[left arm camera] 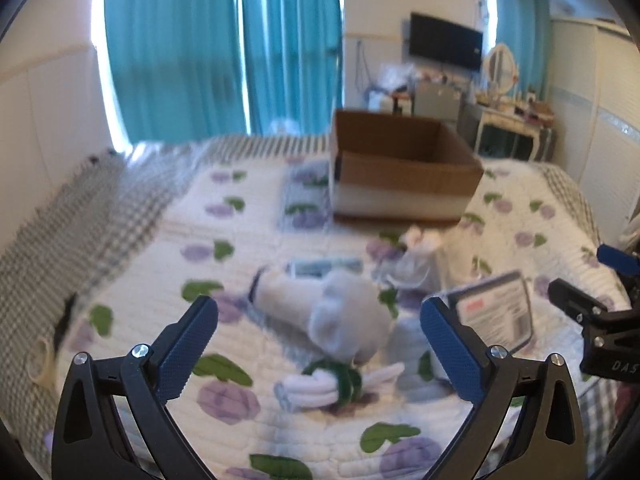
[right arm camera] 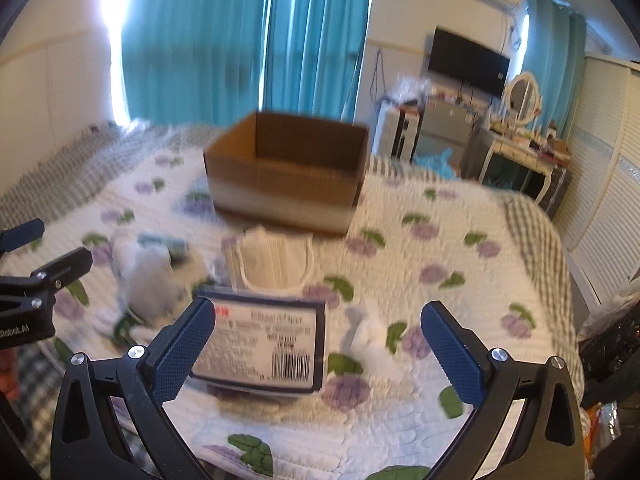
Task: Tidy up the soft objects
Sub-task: 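Grasp the white cable bundle with the left gripper while the right gripper grasps the tissue paper pack, then carry the cable bundle and tissue pack into the cardboard box and open both grippers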
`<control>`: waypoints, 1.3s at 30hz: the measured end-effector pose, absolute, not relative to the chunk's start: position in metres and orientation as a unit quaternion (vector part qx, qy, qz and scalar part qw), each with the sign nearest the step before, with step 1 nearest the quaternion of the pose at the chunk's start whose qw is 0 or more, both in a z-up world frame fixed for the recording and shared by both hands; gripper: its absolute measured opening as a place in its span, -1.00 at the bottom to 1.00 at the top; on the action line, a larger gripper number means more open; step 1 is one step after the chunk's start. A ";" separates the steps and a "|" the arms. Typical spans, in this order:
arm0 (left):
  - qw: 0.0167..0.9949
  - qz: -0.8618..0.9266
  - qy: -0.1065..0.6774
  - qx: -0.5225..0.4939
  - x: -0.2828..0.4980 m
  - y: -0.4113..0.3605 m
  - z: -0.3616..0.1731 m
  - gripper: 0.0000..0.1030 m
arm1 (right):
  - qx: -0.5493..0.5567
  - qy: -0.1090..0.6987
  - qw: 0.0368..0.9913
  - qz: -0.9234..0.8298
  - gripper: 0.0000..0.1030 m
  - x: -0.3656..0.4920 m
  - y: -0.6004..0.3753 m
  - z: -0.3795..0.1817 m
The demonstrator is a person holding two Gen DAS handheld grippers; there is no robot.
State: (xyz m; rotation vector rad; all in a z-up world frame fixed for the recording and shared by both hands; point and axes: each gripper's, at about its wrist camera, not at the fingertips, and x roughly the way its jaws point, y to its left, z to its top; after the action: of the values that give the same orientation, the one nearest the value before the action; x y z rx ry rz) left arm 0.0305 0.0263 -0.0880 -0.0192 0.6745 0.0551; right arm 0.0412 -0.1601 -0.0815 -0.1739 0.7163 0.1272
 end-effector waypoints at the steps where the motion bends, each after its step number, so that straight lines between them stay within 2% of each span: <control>1: 0.941 0.025 0.338 -0.010 0.032 0.026 -0.093 0.99 | -0.085 0.359 0.927 0.063 1.00 0.044 -0.159 -0.088; 6: 0.925 0.014 0.379 0.013 0.028 0.019 -0.121 0.99 | -0.099 0.383 0.914 0.085 1.00 0.048 -0.145 -0.113; 7: 0.922 0.012 0.387 0.017 0.027 0.017 -0.128 0.88 | -0.107 0.386 0.912 0.087 1.00 0.049 -0.141 -0.117; 8: 0.917 0.006 0.398 0.024 0.029 0.014 -0.138 0.63 | -0.112 0.389 0.910 0.089 1.00 0.050 -0.137 -0.120; 10: 0.905 -0.013 0.425 0.024 0.033 0.010 -0.153 0.39 | -0.115 0.396 0.906 0.096 1.00 0.051 -0.132 -0.126; 18: 0.891 -0.066 0.450 0.004 0.049 0.007 -0.173 0.38 | -0.114 0.409 0.900 0.097 1.00 0.057 -0.126 -0.134; 21: 0.884 -0.058 0.464 0.031 0.054 -0.001 -0.182 0.37 | -0.114 0.413 0.899 0.095 1.00 0.058 -0.126 -0.135; 23: 0.885 -0.063 0.459 0.039 0.050 -0.005 -0.180 0.22 | -0.116 0.414 0.898 0.095 1.00 0.057 -0.125 -0.135; 27: 0.892 -0.075 0.446 0.013 0.044 0.004 -0.171 0.09 | -0.123 0.415 0.896 0.098 1.00 0.054 -0.120 -0.135; 29: 0.895 -0.081 0.439 -0.001 0.041 0.009 -0.166 -0.20 | -0.125 0.415 0.896 0.100 1.00 0.053 -0.117 -0.134; 33: 0.902 -0.079 0.425 -0.007 0.034 0.013 -0.154 -0.29 | -0.138 0.415 0.893 0.106 1.00 0.051 -0.106 -0.137; 36: 0.908 -0.074 0.413 -0.013 0.032 0.019 -0.146 -0.33 | -0.140 0.427 0.886 0.119 0.85 0.052 -0.099 -0.146; 38: 0.911 -0.073 0.405 -0.025 0.033 0.025 -0.142 -0.33 | -0.143 0.438 0.879 0.121 0.62 0.057 -0.091 -0.155; 39: 0.911 -0.074 0.405 -0.034 0.034 0.028 -0.142 -0.33 | -0.147 0.440 0.878 0.118 0.57 0.059 -0.088 -0.157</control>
State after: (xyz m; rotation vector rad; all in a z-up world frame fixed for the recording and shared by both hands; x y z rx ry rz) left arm 0.0338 0.0279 -0.1417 -0.0701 0.8352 -0.1525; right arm 0.0591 -0.0877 -0.1574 -0.3062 0.9171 0.2460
